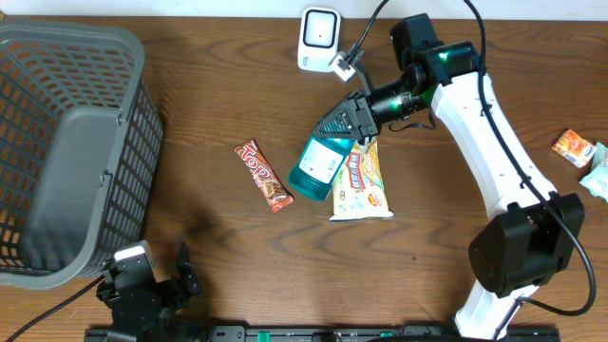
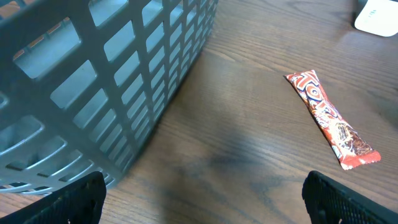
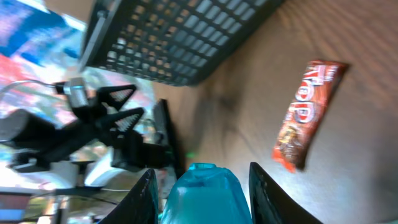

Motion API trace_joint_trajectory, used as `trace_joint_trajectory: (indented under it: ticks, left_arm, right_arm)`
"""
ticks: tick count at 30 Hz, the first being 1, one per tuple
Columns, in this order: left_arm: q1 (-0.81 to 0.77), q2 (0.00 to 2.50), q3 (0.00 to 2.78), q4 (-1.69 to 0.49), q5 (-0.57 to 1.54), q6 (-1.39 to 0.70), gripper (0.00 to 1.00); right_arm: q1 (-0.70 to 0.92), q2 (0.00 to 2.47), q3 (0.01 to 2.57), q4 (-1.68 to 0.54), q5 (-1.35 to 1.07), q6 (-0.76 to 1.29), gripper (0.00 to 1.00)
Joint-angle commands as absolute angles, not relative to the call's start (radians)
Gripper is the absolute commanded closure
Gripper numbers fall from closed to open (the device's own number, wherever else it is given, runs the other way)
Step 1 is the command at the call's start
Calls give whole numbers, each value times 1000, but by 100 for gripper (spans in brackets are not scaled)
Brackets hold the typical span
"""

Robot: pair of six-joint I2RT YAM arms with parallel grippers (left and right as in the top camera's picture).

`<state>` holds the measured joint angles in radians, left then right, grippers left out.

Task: Scan the item barcode
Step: 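Lift the bottle and hold it under the white scanner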

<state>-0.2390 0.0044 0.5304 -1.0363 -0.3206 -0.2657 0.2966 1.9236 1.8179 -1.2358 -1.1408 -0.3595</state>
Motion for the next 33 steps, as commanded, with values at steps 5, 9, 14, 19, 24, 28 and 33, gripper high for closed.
trace_joint_trajectory:
  ticks: [5,9,14,19,24,28,33]
  left_arm:
    - [-237,3,533,-1036,-334,-268,2]
    - [-237,3,533,-1036,-334,-268,2]
    - [-237,3,533,-1036,-334,-268,2]
    - [-237,3,533,-1036,-334,-268,2]
    - [-237,3,533,-1036,-334,-268,2]
    - [-237,3,533,-1036,-334,-268,2]
    - [-237,3,533,-1036,-334,-268,2]
  right_arm:
    - [307,1910,1830,-1185,-985,-425,99]
    - [330,1910,1830,-1071,-772,-425,99]
    - [371,1924,1829,-904,-603,-496,99]
    - [401,1944,1829,-802,-521,-496,99]
    - [416,1996,1829,-683,-408,-495,99]
    - [431,2085,1829,-496,-251,-510,99]
    - [446,2143,1829,-286,17,-517,99]
